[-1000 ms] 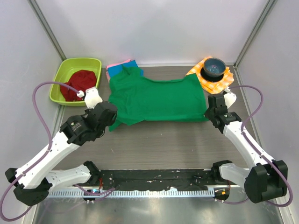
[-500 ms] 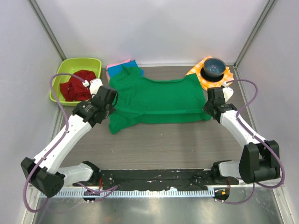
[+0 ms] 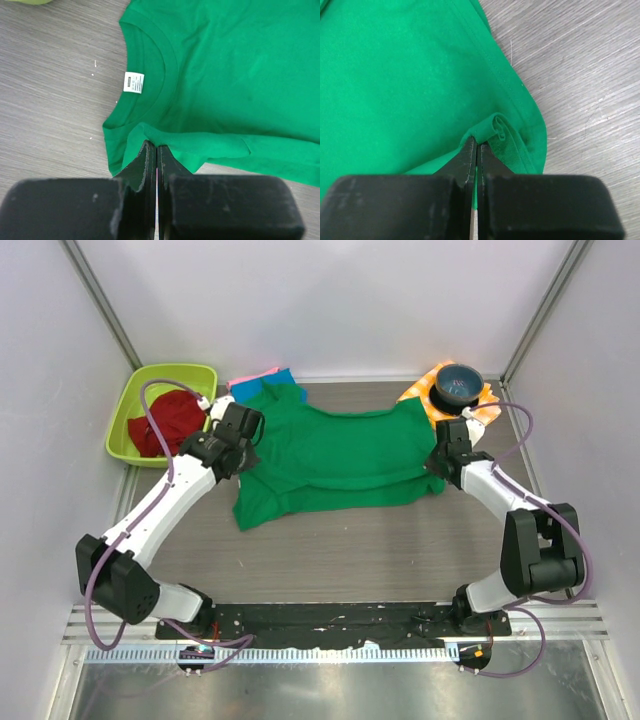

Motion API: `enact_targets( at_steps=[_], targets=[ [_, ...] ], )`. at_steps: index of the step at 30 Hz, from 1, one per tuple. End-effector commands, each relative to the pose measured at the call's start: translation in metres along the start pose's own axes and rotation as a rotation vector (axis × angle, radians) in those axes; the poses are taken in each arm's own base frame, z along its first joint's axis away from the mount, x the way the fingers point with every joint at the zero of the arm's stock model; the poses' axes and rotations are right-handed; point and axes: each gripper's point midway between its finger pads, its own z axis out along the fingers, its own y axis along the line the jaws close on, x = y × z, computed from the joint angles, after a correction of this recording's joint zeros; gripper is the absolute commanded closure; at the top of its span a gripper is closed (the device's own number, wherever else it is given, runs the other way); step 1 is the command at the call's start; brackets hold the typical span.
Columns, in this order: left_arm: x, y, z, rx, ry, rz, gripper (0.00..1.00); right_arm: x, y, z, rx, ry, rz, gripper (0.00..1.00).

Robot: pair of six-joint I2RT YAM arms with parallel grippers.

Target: Fold and stack the t-shirts

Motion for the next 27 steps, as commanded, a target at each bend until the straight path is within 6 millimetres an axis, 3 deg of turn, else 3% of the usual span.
enact_targets(
  at_steps=[1, 7, 11, 19, 27],
  targets=[
    [-0.029, -0.01, -0.001, 0.041, -0.052, -0.032, 1.0, -0.032, 0.023, 0.004, -0.059, -0.079, 0.002, 0.99],
    [-0.041, -0.024, 0.014, 0.054, -0.036, -0.02, 1.0, -0.034, 0.025, 0.016, -0.038, -0.076, -0.002, 0.99],
    [-0.049, -0.046, 0.028, 0.082, -0.013, 0.003, 1.0, -0.035, 0.029, 0.02, -0.045, -0.075, 0.0, 0.99],
    [-0.036, -0.082, 0.074, 0.12, 0.095, 0.062, 1.0, -0.036, 0.033, 0.027, -0.046, -0.066, 0.004, 0.99],
    [-0.032, -0.091, 0.111, 0.067, 0.121, 0.098, 1.0, -0.034, 0.036, 0.035, -0.045, -0.056, 0.005, 0.99]
  ],
)
